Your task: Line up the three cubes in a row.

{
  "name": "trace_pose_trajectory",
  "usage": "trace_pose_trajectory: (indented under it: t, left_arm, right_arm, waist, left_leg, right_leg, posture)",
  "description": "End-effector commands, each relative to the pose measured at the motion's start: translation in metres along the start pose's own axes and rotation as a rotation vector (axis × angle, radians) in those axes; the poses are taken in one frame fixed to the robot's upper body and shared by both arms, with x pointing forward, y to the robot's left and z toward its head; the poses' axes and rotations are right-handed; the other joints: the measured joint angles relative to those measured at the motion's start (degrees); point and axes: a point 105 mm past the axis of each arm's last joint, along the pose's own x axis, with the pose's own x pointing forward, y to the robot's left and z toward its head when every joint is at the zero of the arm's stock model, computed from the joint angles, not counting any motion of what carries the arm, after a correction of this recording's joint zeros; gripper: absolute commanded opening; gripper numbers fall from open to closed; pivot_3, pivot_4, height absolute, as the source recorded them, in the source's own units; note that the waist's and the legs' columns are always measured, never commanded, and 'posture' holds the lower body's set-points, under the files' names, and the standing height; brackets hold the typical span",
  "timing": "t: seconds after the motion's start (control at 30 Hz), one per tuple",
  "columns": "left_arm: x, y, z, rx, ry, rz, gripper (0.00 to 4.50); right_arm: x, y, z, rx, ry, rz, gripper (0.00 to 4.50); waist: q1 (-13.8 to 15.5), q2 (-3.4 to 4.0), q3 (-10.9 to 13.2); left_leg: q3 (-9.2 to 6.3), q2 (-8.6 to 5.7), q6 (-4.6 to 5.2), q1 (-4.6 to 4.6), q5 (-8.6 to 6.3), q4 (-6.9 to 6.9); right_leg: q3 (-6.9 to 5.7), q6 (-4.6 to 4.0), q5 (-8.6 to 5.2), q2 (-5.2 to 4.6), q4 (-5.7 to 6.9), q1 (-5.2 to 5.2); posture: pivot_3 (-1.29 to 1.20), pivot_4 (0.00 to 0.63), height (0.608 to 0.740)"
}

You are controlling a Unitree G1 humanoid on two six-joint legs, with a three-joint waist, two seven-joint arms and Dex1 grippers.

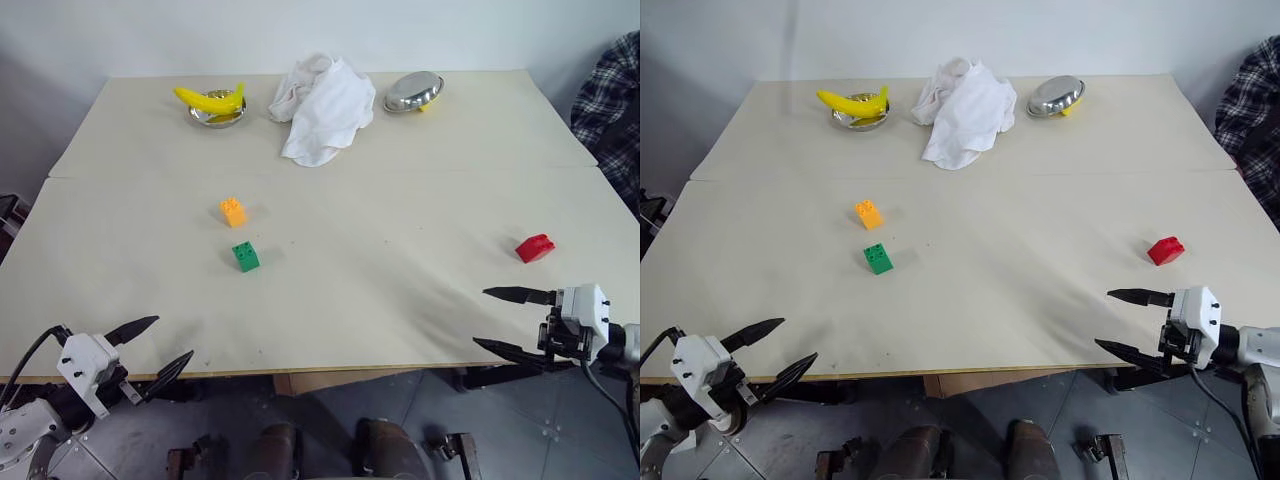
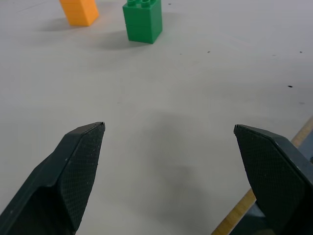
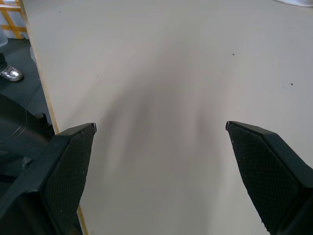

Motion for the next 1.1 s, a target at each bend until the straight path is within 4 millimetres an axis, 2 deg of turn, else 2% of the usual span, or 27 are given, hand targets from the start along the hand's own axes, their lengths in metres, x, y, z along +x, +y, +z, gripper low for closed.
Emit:
trace_pose_trajectory:
  t: [0.03,0.13,0.27,0.43,0.57,0.67,0.77,0.83,1.0,1.1]
  left_arm:
    - [-0.001,0.003,0.006,0.04,-0.008,0.023,4.5]
    - [0.001,0.003,0.008,0.012,-0.028,0.015,4.5]
    - [0.012,-0.009,0.021,-0.075,-0.098,-0.092,4.5]
    - [0.039,-0.032,0.041,-0.067,-0.172,-0.256,4.5]
    - [0.061,-0.057,0.054,-0.038,-0.198,-0.412,4.5]
    - [0.067,-0.064,0.062,-0.047,-0.221,-0.445,4.5]
    - [0.066,-0.065,0.063,-0.046,-0.218,-0.45,4.5]
    - [0.066,-0.063,0.062,-0.037,-0.21,-0.44,4.5]
    - [0.064,-0.063,0.062,-0.031,-0.208,-0.408,4.5]
    - [0.062,-0.064,0.061,-0.037,-0.208,-0.384,4.5]
  right_arm:
    - [0.001,-0.001,0.003,-0.01,-0.018,-0.012,4.46]
    - [0.001,-0.002,0.003,-0.007,-0.029,-0.038,4.46]
    - [-0.013,-0.003,0.004,0.008,-0.036,-0.143,4.46]
    - [-0.052,-0.012,0.006,0.058,-0.059,-0.422,4.46]
    - [-0.094,-0.012,-0.005,0.153,-0.065,-0.722,4.46]
    - [-0.115,-0.004,-0.019,0.248,-0.048,-0.87,4.46]
    - [-0.117,-0.002,-0.029,0.319,-0.027,-0.922,4.46]
    - [-0.11,-0.008,-0.029,0.343,-0.022,-0.924,4.46]
    - [-0.102,-0.044,-0.021,0.383,-0.017,-0.972,4.46]
    - [-0.093,-0.072,-0.015,0.393,0.032,-0.971,4.46]
  waist:
    - [0.0,0.0,0.0]
    - [0.0,0.0,0.0]
    - [0.3,0.0,0.0]
    - [1.3,0.06,0.0]
    - [1.4,0.1,-0.1]
    - [1.3,0.15,-0.1]
    - [0.8,0.31,-0.2]
    - [0.3,0.32,-0.2]
    - [-0.2,0.5,-0.2]
    - [-0.1,0.53,-0.3]
  left_leg:
    - [0.0,0.0,0.0,0.0,0.0,0.0]
    - [0.0,0.0,0.0,0.0,0.0,0.0]
    - [-0.04,0.0,0.0,0.0,0.0,0.02]
    - [-0.02,-0.02,-0.01,-0.01,-0.01,0.05]
    - [-0.04,-0.02,-0.03,0.02,-0.02,0.03]
    - [-0.03,-0.02,-0.04,0.03,-0.03,-0.01]
    - [0.03,-0.01,-0.04,0.07,-0.03,-0.07]
    - [0.06,0.02,-0.05,0.09,-0.03,-0.06]
    - [0.17,0.01,0.01,0.1,0.02,0.02]
    - [0.14,0.0,0.01,0.08,0.03,0.02]
  right_leg:
    - [0.0,0.0,0.0,0.0,0.0,0.0]
    - [-0.01,0.0,0.0,0.0,0.01,0.0]
    - [-0.02,0.0,0.0,0.0,0.08,0.0]
    - [-0.01,0.0,0.0,0.0,0.07,0.01]
    - [-0.01,0.0,0.0,0.01,0.11,0.04]
    - [0.0,0.01,0.0,0.02,0.1,0.03]
    - [0.03,0.01,0.0,0.03,0.09,0.01]
    - [0.05,0.01,0.0,0.06,0.1,0.01]
    - [0.2,0.0,0.0,0.05,0.11,0.01]
    - [0.19,0.0,0.0,0.05,0.12,0.0]
  posture:
    - [0.0,0.15,0.74]
    - [0.0,0.15,0.74]
    - [0.0,0.15,0.74]
    - [0.0,0.15,0.74]
    - [0.0,0.15,0.74]
    - [0.0,0.15,0.74]
    - [0.0,0.15,0.74]
    - [0.0,0.15,0.74]
    - [0.0,0.15,0.74]
    - [0.0,0.15,0.74]
